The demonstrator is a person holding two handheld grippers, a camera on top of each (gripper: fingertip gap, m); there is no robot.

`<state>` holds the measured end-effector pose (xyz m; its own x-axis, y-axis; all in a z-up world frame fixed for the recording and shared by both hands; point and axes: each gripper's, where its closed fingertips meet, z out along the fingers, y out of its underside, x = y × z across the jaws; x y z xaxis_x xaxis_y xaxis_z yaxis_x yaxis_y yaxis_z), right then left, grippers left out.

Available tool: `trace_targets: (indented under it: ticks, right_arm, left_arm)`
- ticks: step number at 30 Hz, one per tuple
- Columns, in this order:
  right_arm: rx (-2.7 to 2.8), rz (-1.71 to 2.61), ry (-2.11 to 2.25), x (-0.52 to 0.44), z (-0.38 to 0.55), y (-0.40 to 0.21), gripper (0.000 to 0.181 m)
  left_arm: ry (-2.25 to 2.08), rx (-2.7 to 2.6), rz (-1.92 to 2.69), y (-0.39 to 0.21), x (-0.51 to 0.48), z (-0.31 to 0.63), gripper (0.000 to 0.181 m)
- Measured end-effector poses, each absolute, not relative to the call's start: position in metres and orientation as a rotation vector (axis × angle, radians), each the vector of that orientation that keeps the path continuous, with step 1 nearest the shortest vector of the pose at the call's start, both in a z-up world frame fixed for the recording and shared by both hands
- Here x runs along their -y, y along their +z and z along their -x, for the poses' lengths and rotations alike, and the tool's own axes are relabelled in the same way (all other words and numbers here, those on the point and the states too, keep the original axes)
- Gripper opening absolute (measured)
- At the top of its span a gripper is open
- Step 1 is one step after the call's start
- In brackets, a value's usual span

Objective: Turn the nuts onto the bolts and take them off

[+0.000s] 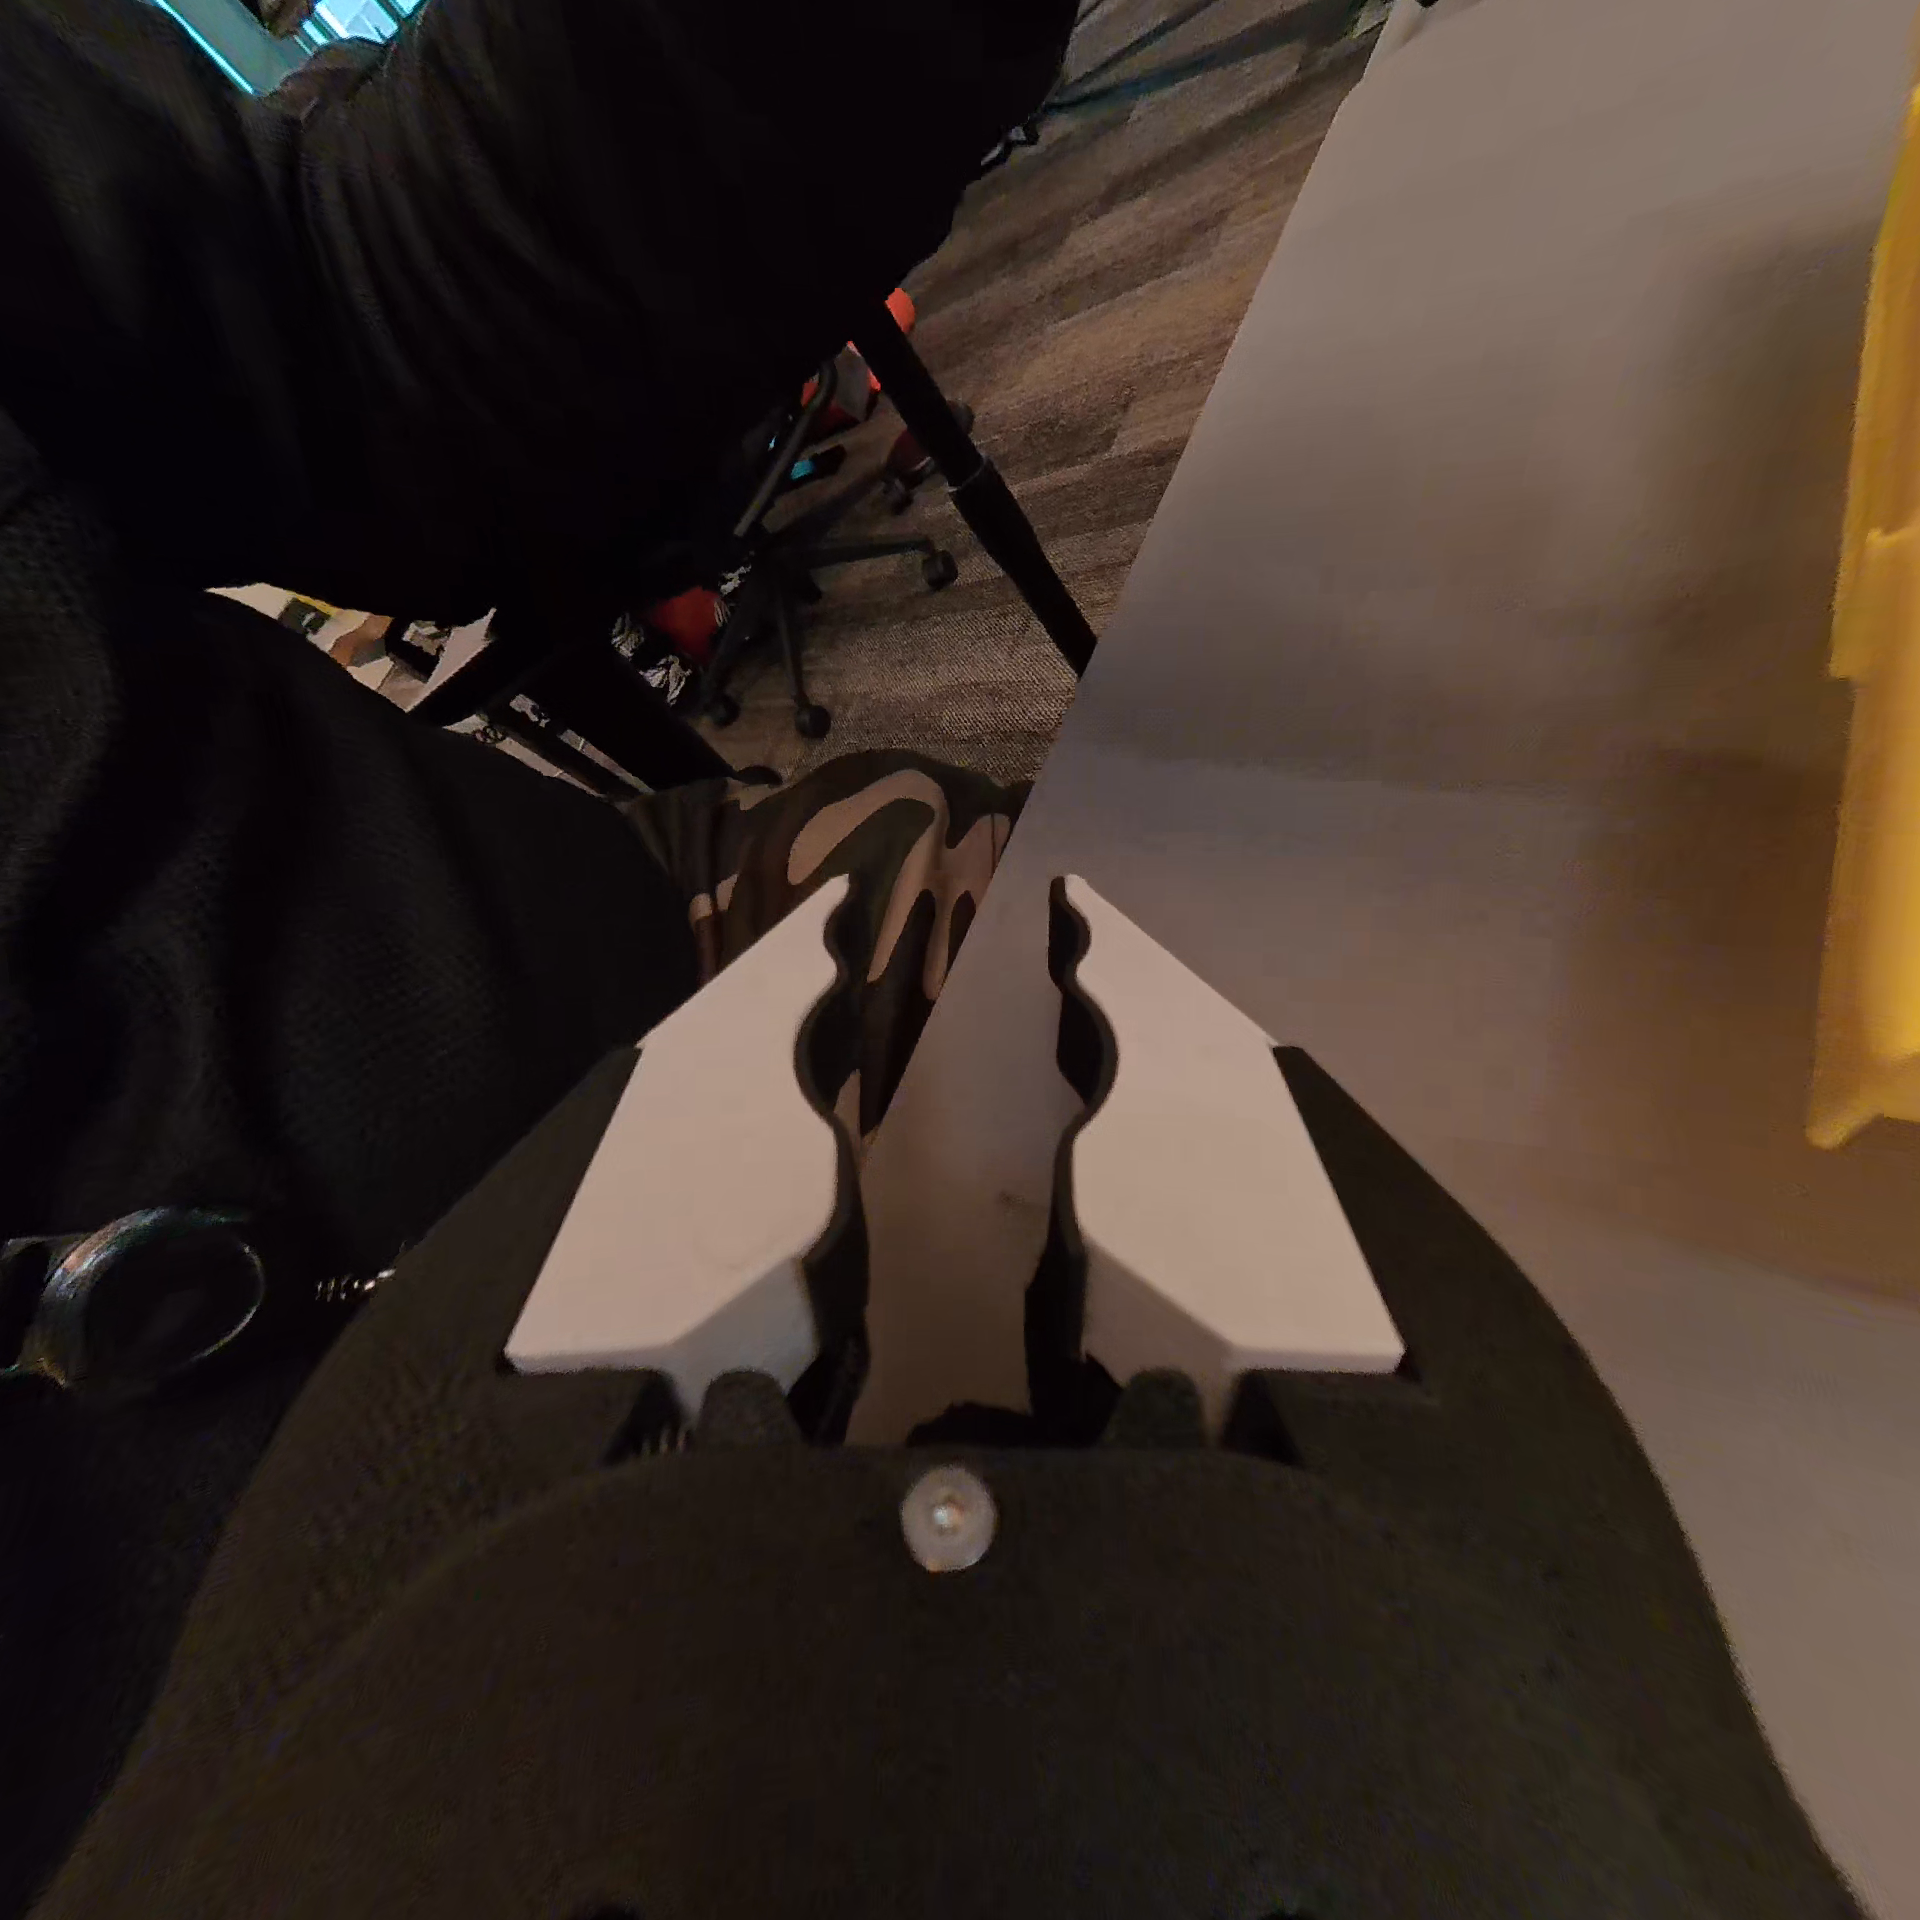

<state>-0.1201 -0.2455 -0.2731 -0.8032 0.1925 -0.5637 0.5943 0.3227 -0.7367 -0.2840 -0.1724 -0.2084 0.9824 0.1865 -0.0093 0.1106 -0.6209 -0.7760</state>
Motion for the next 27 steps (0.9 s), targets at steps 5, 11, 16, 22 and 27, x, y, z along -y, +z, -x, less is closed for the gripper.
trace_targets:
  ticks: [5, 11, 16, 22, 27]
  right_arm:
    - [-2.233, -0.656, -1.448, 0.234, 0.113, -0.273, 0.031]
    - [-2.200, -0.420, -1.359, 0.214, 0.053, -0.246, 0.022]
    - [-2.138, -0.277, -1.439, 0.194, -0.011, -0.211, 0.011]
    - [-2.176, -0.454, -1.431, 0.167, -0.015, -0.231, 0.006]
    - [-2.210, -0.506, -1.417, 0.166, -0.004, -0.241, 0.006]
  left_arm:
    - [0.025, 0.093, 2.236, -0.204, 0.144, 0.253, 0.016]
    - [-0.144, -0.040, 2.225, -0.196, 0.099, 0.185, 0.016]
    - [-0.236, -0.087, 2.323, -0.234, 0.061, 0.140, 0.016]
    - [-0.205, -0.053, 2.483, -0.294, 0.049, 0.126, 0.015]
    - [-0.184, -0.014, 2.485, -0.306, 0.047, 0.128, 0.020]
